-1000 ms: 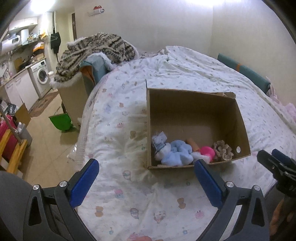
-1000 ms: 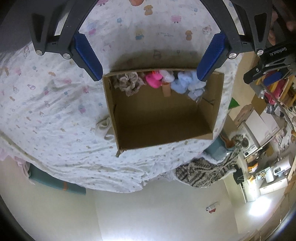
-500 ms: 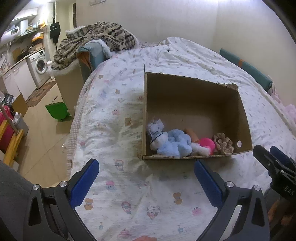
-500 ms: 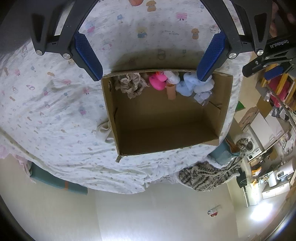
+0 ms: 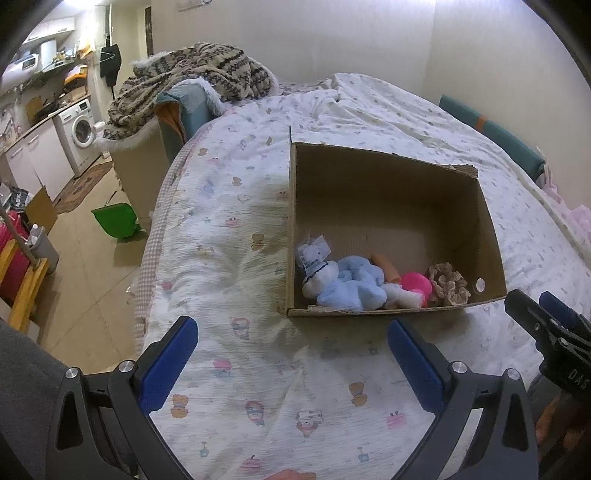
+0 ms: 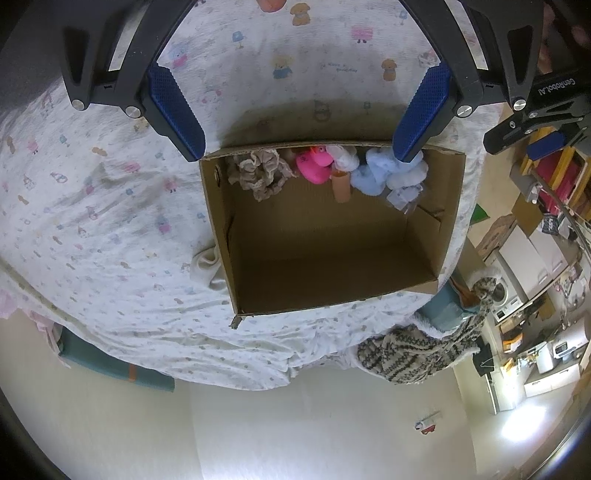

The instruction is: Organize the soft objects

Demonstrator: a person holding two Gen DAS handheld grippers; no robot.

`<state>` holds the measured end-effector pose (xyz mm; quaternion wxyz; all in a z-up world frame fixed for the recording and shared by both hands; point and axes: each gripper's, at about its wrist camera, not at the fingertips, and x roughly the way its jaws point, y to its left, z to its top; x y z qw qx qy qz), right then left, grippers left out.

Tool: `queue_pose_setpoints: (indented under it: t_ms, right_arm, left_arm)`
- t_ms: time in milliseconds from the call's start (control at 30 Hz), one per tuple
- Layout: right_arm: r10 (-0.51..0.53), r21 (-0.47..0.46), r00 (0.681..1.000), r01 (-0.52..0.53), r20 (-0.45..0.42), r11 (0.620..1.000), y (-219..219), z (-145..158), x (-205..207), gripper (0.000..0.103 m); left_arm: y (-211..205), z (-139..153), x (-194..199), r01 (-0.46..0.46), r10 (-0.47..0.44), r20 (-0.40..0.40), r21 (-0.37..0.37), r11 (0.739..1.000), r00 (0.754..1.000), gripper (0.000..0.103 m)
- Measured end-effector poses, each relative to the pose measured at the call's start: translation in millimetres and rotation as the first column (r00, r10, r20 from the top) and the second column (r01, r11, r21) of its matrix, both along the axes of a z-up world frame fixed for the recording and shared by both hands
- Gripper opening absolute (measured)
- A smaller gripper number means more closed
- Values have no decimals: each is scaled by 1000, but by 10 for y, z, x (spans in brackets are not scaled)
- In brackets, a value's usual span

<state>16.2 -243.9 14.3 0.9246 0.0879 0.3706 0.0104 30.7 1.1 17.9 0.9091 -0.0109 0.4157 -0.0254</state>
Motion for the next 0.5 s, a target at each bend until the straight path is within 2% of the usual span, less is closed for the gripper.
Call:
queue_pose_setpoints:
  t_ms: [500]
  right_arm:
    - [-1, -7, 1000, 0, -2, 1000, 11, -21, -9, 103]
  left_arm:
    - [19, -5, 12, 12, -12, -3, -6, 1000, 1000, 102]
